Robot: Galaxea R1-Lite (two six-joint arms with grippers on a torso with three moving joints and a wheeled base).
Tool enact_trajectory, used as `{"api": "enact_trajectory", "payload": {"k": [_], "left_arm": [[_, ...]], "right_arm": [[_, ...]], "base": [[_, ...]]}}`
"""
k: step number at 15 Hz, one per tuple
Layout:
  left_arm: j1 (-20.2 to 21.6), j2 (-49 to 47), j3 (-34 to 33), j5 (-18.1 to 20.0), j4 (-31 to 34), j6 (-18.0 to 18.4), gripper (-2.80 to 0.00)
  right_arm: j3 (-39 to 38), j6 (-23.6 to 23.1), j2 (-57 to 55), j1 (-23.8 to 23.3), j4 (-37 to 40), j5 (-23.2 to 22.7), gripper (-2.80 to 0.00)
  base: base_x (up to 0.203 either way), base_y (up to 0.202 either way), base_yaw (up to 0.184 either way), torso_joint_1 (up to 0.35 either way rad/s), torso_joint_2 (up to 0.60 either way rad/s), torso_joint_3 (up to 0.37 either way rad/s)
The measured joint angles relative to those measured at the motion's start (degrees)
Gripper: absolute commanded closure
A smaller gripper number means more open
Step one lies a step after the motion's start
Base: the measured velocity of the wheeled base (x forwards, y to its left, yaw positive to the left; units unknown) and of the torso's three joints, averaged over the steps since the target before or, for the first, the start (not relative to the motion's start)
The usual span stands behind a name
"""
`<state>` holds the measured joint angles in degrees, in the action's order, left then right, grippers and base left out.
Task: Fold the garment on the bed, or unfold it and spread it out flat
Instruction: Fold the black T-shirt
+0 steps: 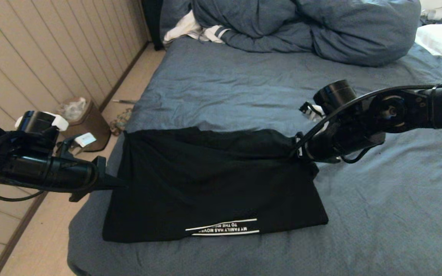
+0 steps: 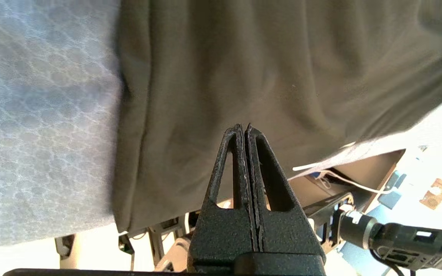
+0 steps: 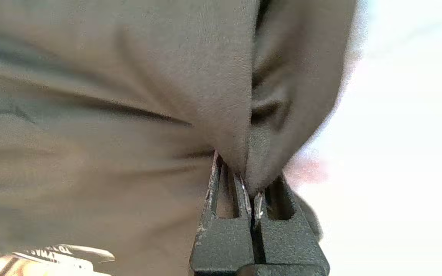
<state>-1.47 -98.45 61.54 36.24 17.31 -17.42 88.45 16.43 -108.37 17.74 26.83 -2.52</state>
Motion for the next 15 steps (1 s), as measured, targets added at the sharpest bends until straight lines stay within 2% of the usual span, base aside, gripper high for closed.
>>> {"api": "enact_trajectory", "payload": {"k": [6, 11, 15], "left_arm": [[-0.02, -0.44, 0.0, -0.14, 0.02, 0.04, 0.0], [0.03, -0.87, 0.09, -0.15, -0.01, 0.06, 0.0], [-0.08, -1.08, 0.09, -0.11, 0.0, 0.06, 0.0]], "right_arm": [[-1.3, -1.56, 1.73, -5.73, 0.42, -0.37, 0.0], [-1.69, -2.57, 2.25, -9.48, 0.53, -2.38, 0.0], [-1.48, -4.86, 2.4, -14.2, 0.53, -4.11, 0.0]], "base": [[0.0, 0.0, 0.0, 0.0, 0.0, 0.0], [0.0, 0.0, 0.0, 0.0, 0.0, 0.0], [0.0, 0.0, 0.0, 0.0, 0.0, 0.0]]}}
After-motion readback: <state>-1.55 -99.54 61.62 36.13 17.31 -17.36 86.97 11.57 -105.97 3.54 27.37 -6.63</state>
